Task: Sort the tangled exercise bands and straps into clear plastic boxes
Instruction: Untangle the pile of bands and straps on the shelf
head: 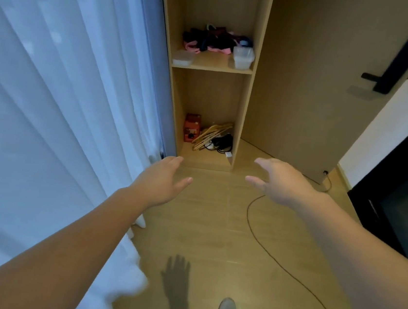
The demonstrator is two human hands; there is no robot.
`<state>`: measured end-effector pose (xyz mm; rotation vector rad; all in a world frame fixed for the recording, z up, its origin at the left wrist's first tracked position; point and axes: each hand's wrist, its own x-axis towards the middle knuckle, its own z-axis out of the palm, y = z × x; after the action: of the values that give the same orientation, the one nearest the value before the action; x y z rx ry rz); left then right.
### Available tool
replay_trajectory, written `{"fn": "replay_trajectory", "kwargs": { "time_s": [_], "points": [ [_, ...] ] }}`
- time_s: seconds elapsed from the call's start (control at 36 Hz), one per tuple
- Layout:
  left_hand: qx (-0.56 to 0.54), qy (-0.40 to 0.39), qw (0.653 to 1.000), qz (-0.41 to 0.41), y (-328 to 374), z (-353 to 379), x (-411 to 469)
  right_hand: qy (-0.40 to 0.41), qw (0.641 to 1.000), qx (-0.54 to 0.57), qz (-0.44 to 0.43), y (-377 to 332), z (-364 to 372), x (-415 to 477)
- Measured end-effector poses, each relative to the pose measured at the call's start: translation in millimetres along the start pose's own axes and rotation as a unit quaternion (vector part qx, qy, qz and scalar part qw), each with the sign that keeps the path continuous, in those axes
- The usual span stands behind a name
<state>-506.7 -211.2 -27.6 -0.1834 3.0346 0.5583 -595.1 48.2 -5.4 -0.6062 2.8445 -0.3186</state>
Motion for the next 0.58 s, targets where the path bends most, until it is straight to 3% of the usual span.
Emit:
{"fn": "replay_trajectory", "kwargs": {
  "time_s": [0.31,0.58],
  "points": [
    [-0.037,0.024,0.998,-0.038,21.9,-12.2,116.1,-0.016,0.999,-0.011,-0.051,35.9,-52.3,128.8],
    [-0.032,0.006,0.999,-0.042,-13.2,-21.8,199.2,-0.035,0.996,-0.015,-0.077,19.7,-56.7,220.4]
  ]
}}
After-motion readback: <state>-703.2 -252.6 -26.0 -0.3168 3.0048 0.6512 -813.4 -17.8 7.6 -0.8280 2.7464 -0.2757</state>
